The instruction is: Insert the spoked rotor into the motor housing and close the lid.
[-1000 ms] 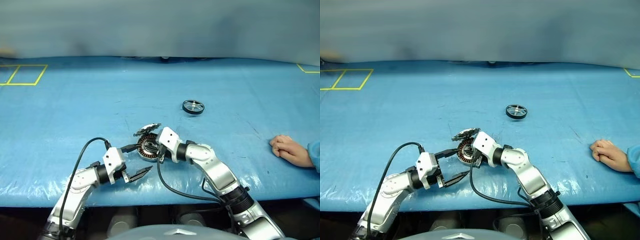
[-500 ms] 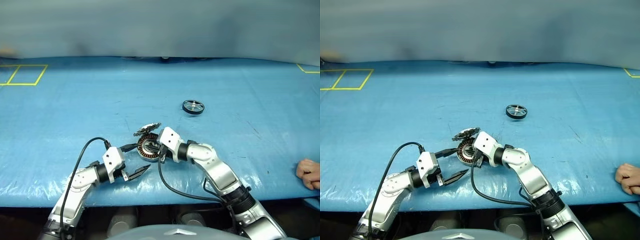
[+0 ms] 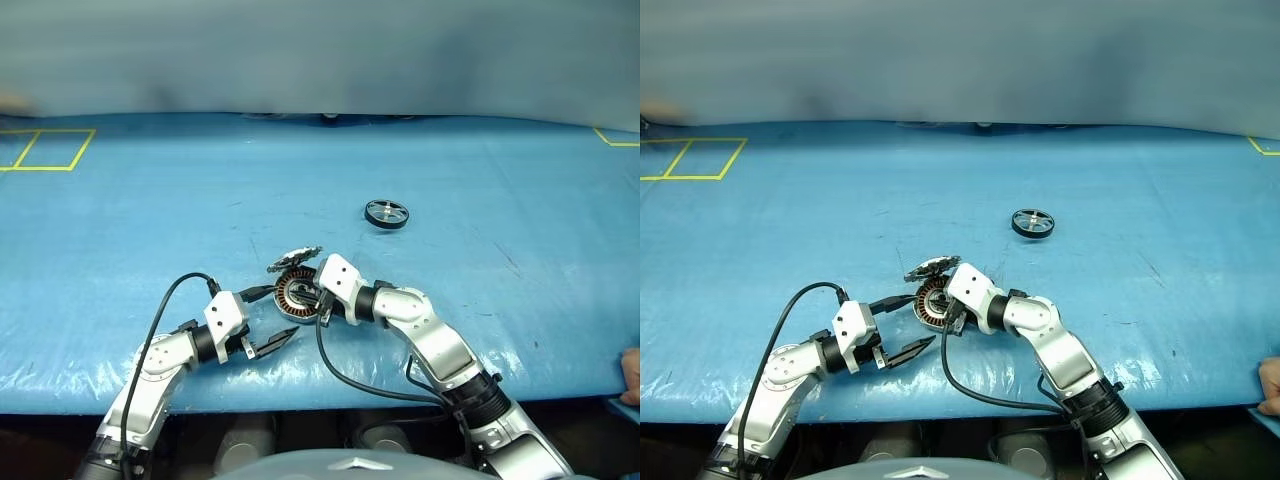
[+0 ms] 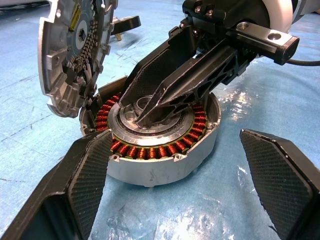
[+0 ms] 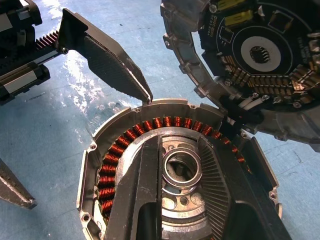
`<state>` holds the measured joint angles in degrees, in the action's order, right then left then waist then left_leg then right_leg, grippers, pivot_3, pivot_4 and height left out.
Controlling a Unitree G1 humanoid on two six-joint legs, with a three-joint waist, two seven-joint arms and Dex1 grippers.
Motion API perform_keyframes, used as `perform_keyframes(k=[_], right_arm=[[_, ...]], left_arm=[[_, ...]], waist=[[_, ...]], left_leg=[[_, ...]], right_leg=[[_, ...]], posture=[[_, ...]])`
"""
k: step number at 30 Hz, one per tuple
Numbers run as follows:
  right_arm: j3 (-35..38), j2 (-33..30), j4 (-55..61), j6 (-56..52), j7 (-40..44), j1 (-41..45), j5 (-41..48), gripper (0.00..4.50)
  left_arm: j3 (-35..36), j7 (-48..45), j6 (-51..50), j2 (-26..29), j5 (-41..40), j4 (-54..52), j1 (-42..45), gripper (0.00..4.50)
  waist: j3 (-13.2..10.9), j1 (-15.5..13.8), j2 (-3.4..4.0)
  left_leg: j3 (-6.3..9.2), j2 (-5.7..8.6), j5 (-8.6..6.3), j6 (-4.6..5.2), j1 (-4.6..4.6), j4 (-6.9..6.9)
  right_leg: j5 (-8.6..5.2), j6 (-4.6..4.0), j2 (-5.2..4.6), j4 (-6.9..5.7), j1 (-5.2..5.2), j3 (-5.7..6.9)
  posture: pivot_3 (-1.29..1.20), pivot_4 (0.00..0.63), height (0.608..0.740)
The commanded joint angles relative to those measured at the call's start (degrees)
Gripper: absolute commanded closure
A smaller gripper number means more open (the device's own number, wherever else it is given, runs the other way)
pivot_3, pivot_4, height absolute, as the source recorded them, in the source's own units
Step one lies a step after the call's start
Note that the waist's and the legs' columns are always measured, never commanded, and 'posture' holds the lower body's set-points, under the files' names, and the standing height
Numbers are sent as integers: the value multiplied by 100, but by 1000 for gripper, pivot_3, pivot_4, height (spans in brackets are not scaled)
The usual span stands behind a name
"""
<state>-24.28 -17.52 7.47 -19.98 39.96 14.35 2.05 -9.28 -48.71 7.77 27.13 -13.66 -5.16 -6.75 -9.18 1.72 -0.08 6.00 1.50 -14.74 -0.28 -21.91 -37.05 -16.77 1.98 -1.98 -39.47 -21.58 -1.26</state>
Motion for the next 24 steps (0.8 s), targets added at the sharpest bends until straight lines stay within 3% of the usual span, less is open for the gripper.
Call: perform_keyframes(k=[1,3,6,19,22,24], right_arm=[[-20,16,145,22,41,-7,17,3524],[-22,-6,144,-44,90,-4,45,3524],[-3,2,152,23,6,-13,-11,2806],[141,186,246,-78,110,-36,384,2806],[229,254,270,-111,91,-36,506,3356],[248,259,272,-118,65,-29,505,4014]], left_arm=[[131,20,39,-7,-69,-69,14,174],[137,26,54,-12,-66,-58,17,174],[142,29,58,-13,-66,-49,24,174],[179,7,15,-4,-71,-35,32,174],[181,-23,-31,-5,-100,-37,27,174],[171,-48,-63,-6,-131,-42,16,174]], waist=[[0,0,0],[0,0,0],[0,0,0],[0,1,0],[0,1,0],[0,-1,0]], left_leg=[[0,0,0,0,0,0],[0,0,0,0,0,0],[0,0,0,0,0,0],[0,0,0,0,0,0],[0,0,0,0,0,0],[0,0,0,0,0,0]], right_leg=[[0,0,0,0,0,0],[0,0,0,0,0,0],[0,0,0,0,0,0],[0,0,0,0,0,0],[0,0,0,0,0,0],[0,0,0,0,0,0]], posture=[[0,150,740],[0,150,740],[0,150,740],[0,150,740],[0,150,740],[0,150,740]])
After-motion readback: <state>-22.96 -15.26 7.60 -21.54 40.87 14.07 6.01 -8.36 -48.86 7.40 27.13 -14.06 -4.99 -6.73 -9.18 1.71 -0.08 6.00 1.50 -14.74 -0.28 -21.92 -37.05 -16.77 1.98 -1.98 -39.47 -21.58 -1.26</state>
